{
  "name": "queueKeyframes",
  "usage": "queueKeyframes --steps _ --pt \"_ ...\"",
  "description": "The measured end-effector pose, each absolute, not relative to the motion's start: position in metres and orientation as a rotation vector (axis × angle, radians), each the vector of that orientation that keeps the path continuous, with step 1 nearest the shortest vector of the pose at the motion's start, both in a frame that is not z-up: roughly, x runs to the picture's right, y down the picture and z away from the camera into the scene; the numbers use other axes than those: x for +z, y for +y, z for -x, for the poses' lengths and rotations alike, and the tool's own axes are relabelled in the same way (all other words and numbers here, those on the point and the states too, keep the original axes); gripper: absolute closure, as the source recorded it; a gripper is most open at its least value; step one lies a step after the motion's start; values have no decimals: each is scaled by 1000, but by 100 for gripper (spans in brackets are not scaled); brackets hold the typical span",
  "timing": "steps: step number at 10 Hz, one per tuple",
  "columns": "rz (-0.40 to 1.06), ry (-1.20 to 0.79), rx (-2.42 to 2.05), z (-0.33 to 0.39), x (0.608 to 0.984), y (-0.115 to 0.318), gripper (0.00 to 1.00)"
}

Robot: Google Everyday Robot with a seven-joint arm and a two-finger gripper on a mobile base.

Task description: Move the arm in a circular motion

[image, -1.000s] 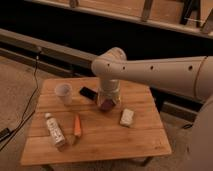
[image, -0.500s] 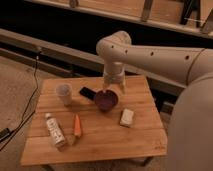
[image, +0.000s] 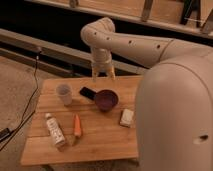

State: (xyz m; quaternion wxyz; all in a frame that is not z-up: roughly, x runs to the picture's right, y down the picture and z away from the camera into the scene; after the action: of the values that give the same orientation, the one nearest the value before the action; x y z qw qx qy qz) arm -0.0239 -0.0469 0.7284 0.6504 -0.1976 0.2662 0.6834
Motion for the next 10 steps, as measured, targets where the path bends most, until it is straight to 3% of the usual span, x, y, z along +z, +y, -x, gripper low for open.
queueKeyframes --steps 4,10 --pt "458 597 1446 86 734 -43 35" --pt "521 528 1293 133 716 19 35"
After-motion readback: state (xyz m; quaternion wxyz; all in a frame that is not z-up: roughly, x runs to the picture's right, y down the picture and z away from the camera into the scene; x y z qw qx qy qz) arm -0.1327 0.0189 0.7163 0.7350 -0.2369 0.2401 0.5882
